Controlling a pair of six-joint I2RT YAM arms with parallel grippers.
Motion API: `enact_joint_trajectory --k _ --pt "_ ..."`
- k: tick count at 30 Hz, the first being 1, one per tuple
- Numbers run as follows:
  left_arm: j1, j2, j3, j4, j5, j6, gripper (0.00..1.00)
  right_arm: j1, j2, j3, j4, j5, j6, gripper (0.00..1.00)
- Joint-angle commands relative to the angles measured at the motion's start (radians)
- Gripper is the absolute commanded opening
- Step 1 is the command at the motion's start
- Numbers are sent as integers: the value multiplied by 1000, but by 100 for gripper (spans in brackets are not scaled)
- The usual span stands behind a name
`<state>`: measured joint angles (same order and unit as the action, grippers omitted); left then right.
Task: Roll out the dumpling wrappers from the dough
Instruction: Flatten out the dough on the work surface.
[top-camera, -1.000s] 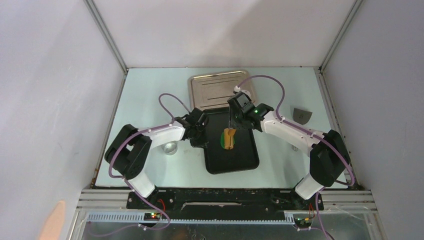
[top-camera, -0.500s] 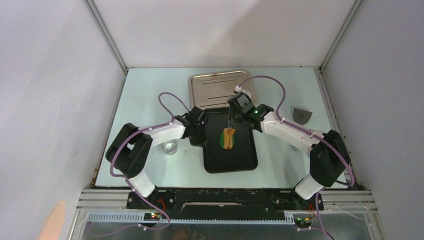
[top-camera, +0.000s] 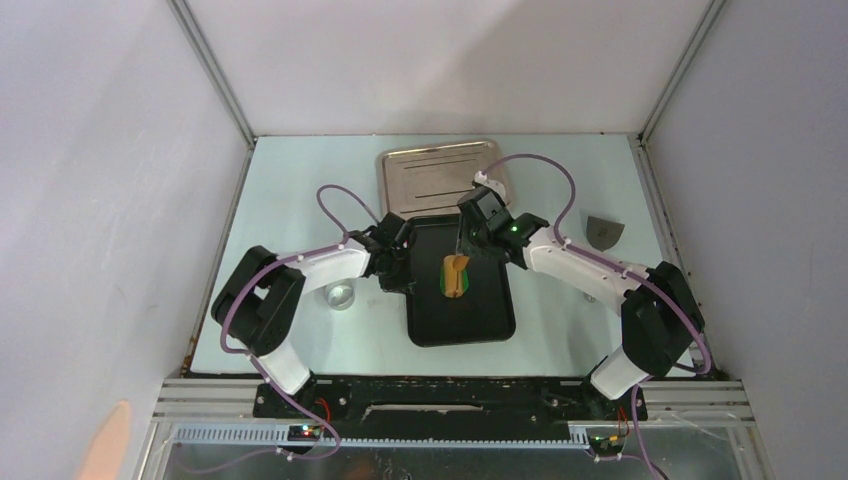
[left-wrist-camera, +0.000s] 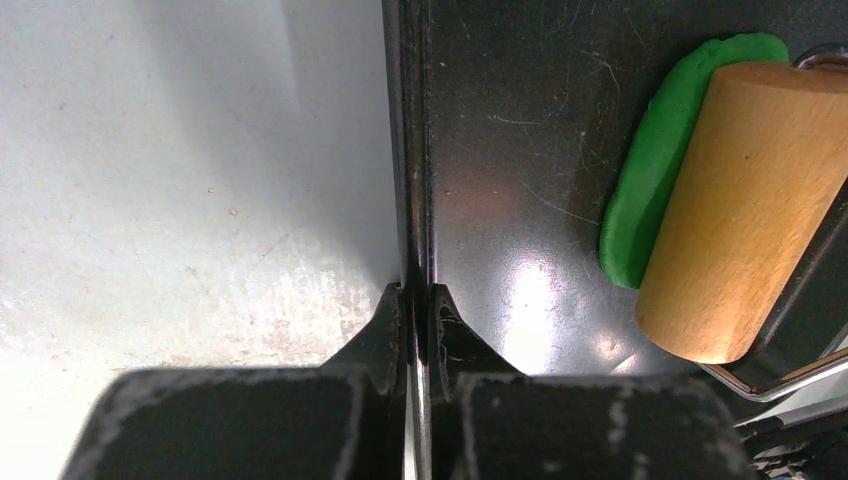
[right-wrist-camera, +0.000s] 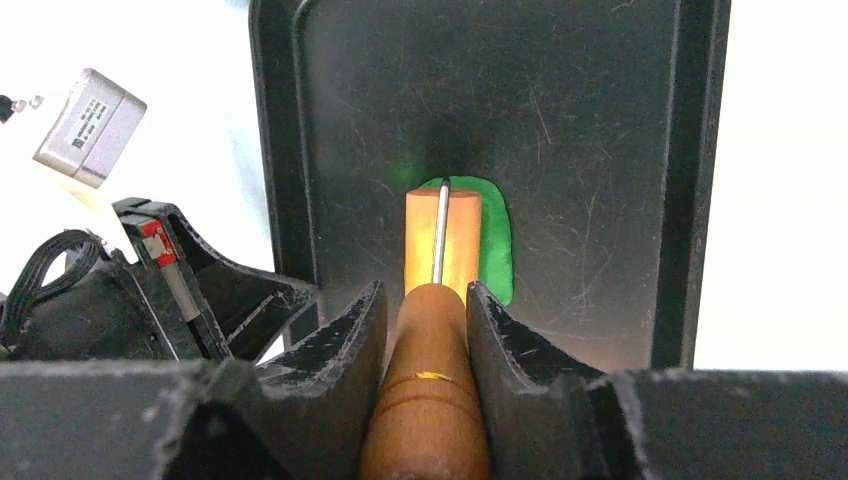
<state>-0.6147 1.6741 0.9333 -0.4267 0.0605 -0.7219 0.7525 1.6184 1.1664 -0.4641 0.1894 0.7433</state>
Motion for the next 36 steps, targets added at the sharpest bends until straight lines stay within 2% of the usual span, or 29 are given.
enact_joint_trajectory --k 1,20,30,36 --pt "-20 58 -28 78 62 67 0 51 148 -123 7 -170 107 0" --pt "-20 37 -50 89 71 74 0 54 111 -174 15 -119 127 0" --pt "-20 20 -56 69 67 112 0 -2 -82 -175 -90 -99 97 0" --pt "-20 -1 -54 40 63 165 0 -72 -203 -174 -143 -161 92 0"
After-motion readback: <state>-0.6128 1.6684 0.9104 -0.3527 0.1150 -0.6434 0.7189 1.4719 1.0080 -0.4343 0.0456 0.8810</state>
